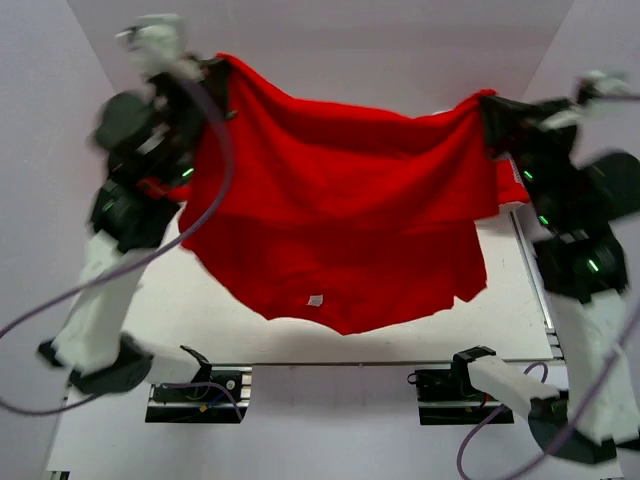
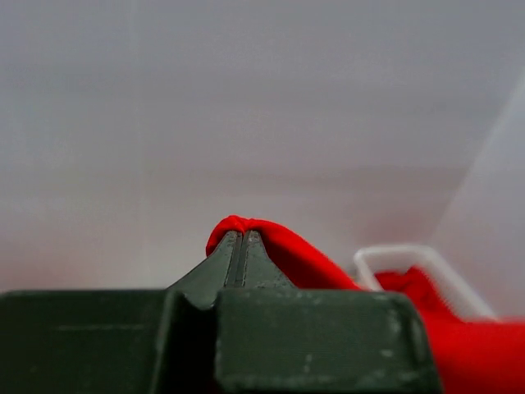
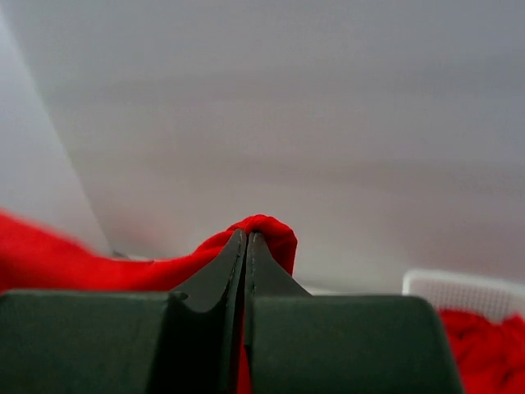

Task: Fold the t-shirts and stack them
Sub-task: Flatten out the tshirt

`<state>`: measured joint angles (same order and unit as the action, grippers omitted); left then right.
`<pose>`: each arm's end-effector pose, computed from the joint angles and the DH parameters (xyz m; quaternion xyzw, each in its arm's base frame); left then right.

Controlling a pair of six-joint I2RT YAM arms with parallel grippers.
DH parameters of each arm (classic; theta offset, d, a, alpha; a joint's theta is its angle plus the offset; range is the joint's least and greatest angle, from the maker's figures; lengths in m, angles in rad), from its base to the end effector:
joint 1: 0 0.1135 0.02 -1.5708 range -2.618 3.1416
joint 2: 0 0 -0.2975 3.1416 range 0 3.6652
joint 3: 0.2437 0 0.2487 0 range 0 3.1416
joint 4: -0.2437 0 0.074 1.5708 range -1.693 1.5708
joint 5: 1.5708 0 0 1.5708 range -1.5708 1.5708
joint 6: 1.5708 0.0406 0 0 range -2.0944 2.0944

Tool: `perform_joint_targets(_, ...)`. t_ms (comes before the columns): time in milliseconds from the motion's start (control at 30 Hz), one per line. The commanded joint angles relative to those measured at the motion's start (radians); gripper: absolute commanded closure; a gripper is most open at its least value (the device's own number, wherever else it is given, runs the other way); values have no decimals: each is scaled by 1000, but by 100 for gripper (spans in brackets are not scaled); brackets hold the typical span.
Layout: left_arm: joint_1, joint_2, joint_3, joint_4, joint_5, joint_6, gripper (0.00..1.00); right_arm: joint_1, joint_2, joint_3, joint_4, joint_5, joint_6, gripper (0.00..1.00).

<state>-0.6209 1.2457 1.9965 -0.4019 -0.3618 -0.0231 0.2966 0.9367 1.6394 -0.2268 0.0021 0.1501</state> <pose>0.1432 -0.0847 0.6422 0.0253 0.5827 -0.1571 0.7970 0.0871 0.0265 0.6074 -0.0372 0.5192 0.1886 0.8328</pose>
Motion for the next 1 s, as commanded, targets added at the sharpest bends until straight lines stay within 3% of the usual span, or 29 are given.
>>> perform_joint_targets(0, 7, 217, 137, -205, -147, 1, 100, -5, 166, 6, 3, 110, -7, 100)
perform_joint_targets(67, 29, 349, 282, -233, -163, 11, 100, -5, 253, 57, 15, 119, -9, 100)
perform_joint_targets(200, 50, 449, 452, -223, -154, 60, 100, -5, 338, 206, 0, 116, -17, 100)
perform_joint_targets(400, 59, 290, 247, -95, -155, 123, 100, -4, 300, 244, -11, 43, -12, 100)
perform_joint_targets(500, 59, 212, 96, -104, -201, 109, 100, -4, 202, 90, -20, 24, 11, 100)
perform_joint_targets(633, 59, 100, -243, -162, -221, 10, 100, -1, 65, -180, -100, -86, 130, 100)
perform_joint_targets(667, 59, 62, -305, -179, -241, -73, 100, 2, 42, -407, -82, -225, 193, 100)
perform_joint_targets(733, 69, 37, -484, -259, -296, -168, 100, 6, -16, -571, -18, -375, 280, 100)
perform_joint_targets(767, 69, 37, -542, -287, -296, -217, 100, 10, -21, -778, 6, -445, 331, 100)
perform_joint_targets(800, 78, 25, -652, -305, -296, -291, 100, 25, -24, -840, 30, -509, 348, 100)
perform_joint_targets(867, 102, 52, -731, -378, -287, -358, 100, 50, -22, -1021, 35, -553, 385, 100)
perform_joint_targets(900, 102, 79, -749, -441, -287, -482, 86, 65, -22, -1056, 23, -586, 382, 97)
perform_joint_targets(933, 128, 148, -749, -519, -305, -570, 63, 75, -22, -1094, 0, -593, 364, 87)
perform_joint_targets(967, 139, 181, -749, -664, -305, -648, 34, 85, -25, -1101, -28, -590, 326, 80)
